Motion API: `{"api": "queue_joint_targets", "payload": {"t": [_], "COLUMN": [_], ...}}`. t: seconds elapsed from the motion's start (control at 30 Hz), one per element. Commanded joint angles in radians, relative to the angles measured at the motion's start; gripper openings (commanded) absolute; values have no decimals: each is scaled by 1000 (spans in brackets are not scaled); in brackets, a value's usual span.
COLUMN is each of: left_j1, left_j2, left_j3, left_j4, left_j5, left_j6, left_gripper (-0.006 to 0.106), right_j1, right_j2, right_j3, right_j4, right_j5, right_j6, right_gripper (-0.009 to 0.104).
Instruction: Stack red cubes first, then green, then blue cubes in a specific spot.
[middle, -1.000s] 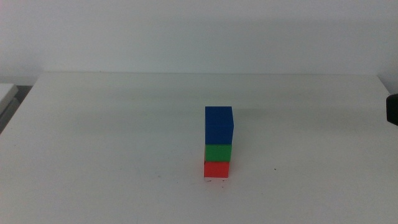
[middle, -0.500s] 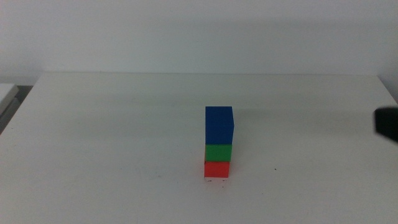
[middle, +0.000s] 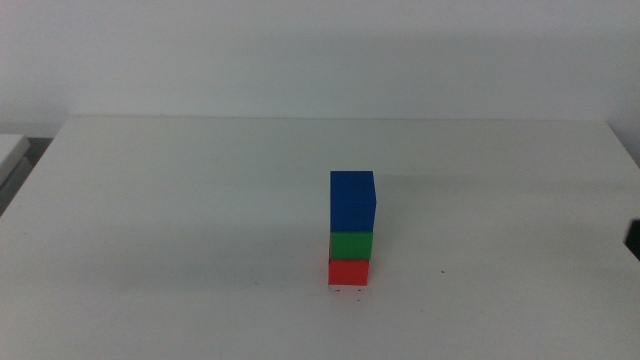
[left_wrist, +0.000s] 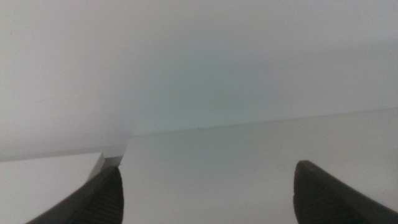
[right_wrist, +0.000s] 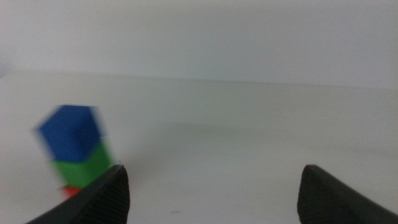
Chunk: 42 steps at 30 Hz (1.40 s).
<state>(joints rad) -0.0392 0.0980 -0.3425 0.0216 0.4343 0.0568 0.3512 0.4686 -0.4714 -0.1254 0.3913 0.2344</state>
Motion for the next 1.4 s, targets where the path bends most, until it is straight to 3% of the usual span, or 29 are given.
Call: {"api": "queue_joint_targets", "payload": {"t": [0.0, 0.13, 0.47, 0.6, 1.1, 1.27, 1.37], "left_j1": [2, 2, 2, 2, 2, 2, 2], "left_j2": [-67, -98, -98, -98, -98, -98, -98], "left_j3": [65, 155, 343, 343, 343, 343, 343], "left_j4": [4, -9, -68, -108, -104, -104, -104], "left_j5": [-41, -53, -271, -241, -290, -290, -290], "left_j6": [-2, -2, -2, -2, 0, 0, 0], "left_gripper": [94, 94, 94, 94, 94, 94, 94], "right_j1": [-97, -191, -201, -201, -201, -201, -201], "right_j2": [-59, -163, -374, -452, -469, -469, -469], "right_j3": [109, 260, 462, 471, 471, 471, 471], "right_j4": [16, 16, 49, 66, 88, 112, 118], "right_j5": [-108, -145, -191, -126, -189, -194, -231], "right_j6": [-8, -8, -8, -8, -10, -254, -276], "right_gripper": [82, 82, 82, 82, 82, 82, 82]}}
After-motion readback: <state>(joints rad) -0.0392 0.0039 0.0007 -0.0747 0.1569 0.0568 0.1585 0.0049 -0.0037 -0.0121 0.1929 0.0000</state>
